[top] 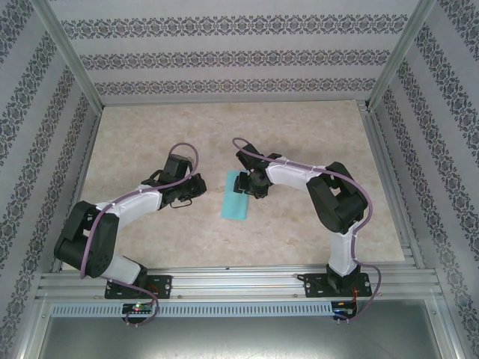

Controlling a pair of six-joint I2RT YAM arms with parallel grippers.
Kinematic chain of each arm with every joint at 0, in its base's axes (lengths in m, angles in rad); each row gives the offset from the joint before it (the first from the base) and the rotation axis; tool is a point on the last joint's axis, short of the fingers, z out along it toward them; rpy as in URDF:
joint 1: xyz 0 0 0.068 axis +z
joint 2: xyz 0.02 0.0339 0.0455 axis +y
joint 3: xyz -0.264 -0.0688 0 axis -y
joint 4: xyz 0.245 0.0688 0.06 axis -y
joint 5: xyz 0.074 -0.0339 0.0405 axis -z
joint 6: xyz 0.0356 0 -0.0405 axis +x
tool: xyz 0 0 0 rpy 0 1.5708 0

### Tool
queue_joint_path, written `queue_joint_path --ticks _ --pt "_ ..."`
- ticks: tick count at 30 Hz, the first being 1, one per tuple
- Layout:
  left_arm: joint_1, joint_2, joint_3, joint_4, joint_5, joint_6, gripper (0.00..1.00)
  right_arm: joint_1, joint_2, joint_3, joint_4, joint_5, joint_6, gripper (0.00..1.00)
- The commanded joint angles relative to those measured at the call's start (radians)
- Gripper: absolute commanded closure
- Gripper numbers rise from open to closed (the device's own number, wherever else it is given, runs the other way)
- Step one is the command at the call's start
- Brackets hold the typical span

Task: Fold a paper plane with a square sheet of paper (pick it up from the middle)
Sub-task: Hold the square sheet of paper at the center of the table.

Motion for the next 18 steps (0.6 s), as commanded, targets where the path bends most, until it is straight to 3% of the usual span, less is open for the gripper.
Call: queue_joint_path --ticks 1,18 --pt "-0.010 0.006 -0.005 0.004 0.011 -0.010 0.91 -0.008 0.062 -0.061 -0.052 0.081 0.015 0.45" --pt "-0.011 0.024 0.002 0.014 0.042 -0.012 0.89 -0.001 0.107 -0.005 -0.113 0.090 -0.027 0.40"
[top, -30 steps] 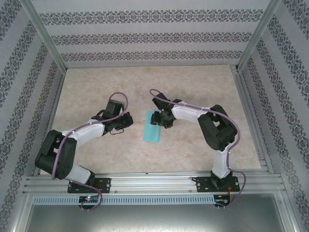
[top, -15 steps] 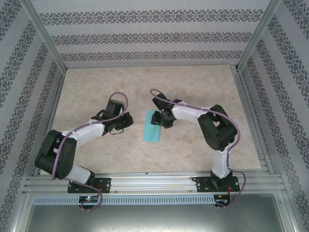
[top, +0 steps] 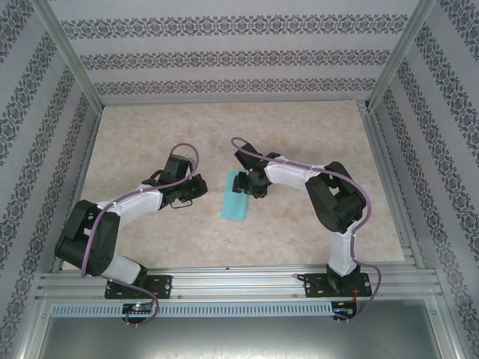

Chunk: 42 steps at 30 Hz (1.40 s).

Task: Fold a paper plane with a square sheet of paper (pick it up from the middle)
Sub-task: Hold the square sheet of paper at the center of the table.

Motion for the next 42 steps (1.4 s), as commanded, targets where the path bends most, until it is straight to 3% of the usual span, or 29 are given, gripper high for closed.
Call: queue_joint_path --ticks 1,16,24,26,29,42 --pt "-0.011 0.014 0.002 0.015 0.018 -0.006 0.89 -0.008 0.095 -0.029 -0.093 0.087 -0.021 0.40" --pt "-0.012 0.048 0.023 0.027 0.071 -0.003 0.85 -0.013 0.096 -0.047 -0.081 0.092 0.004 0.41" --pt "-0.024 0.128 0.071 0.079 0.212 -0.005 0.83 -0.013 0.105 -0.047 -0.082 0.090 0.004 0.41" --pt "-0.039 0.164 0.107 0.068 0.239 0.007 0.86 -0.012 0.104 -0.046 -0.083 0.094 0.003 0.41" --pt "-0.060 0.218 0.156 0.042 0.255 0.012 0.99 -0.011 0.105 -0.046 -0.087 0.097 0.003 0.41" --pt "-0.121 0.328 0.248 -0.033 0.199 0.006 1.00 -0.009 0.111 -0.049 -0.084 0.097 0.004 0.41"
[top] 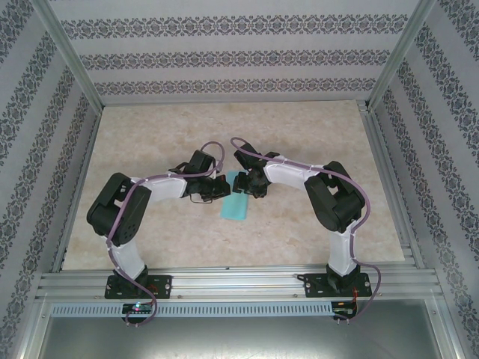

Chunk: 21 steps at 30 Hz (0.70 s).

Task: Fold a paper plane with a square sheet of paper (pick it up from the middle)
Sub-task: Hold the square sheet of paper at the center of the table.

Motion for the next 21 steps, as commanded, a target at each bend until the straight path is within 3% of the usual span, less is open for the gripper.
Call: queue_joint_path --ticks 1,21 --pt "-0.016 0.021 0.036 -0.050 -0.031 0.007 1.00 -0.009 0.101 -0.060 -0.067 0.090 0.001 0.41" --pt "-0.025 0.082 0.024 -0.083 -0.083 0.013 1.00 -0.010 0.069 -0.037 -0.056 0.067 -0.016 0.39"
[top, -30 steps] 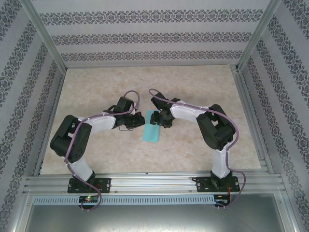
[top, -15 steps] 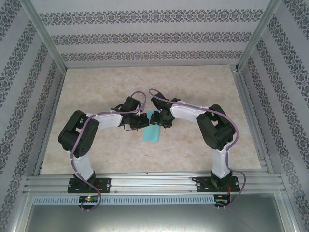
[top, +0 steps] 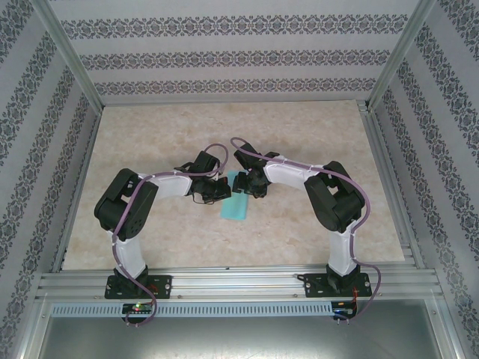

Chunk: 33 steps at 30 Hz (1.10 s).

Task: Fold a paper plane with a square sheet of paper (pick it up from the middle)
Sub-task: Hold the square sheet of paper at the center of the table.

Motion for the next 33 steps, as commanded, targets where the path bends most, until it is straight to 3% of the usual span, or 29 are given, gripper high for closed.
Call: queue_joint_path --ticks 1,7,10,12,15,20,33 --pt "-0.015 0.020 -0.016 -0.032 -0.034 0.013 1.00 -0.014 0.050 -0.036 -0.052 0.064 -0.021 0.39" --pt "-0.015 0.025 -0.013 -0.035 -0.033 0.023 1.00 -0.045 -0.153 -0.082 0.032 0.063 -0.039 0.34" --pt "-0.014 0.026 -0.011 -0.037 -0.032 0.025 1.00 -0.072 -0.251 -0.170 0.161 -0.011 -0.020 0.35" --pt "-0.014 0.028 -0.009 -0.040 -0.033 0.027 1.00 -0.084 -0.282 -0.226 0.260 -0.089 -0.005 0.41" --pt "-0.014 0.029 -0.008 -0.039 -0.031 0.030 1.00 -0.090 -0.271 -0.281 0.406 -0.234 0.036 0.60" --pt "-0.015 0.031 -0.006 -0.042 -0.028 0.033 1.00 -0.089 -0.225 -0.359 0.625 -0.349 0.128 0.86" --pt "-0.014 0.039 0.005 -0.048 -0.017 0.035 1.00 -0.088 -0.176 -0.399 0.693 -0.421 0.135 0.89"
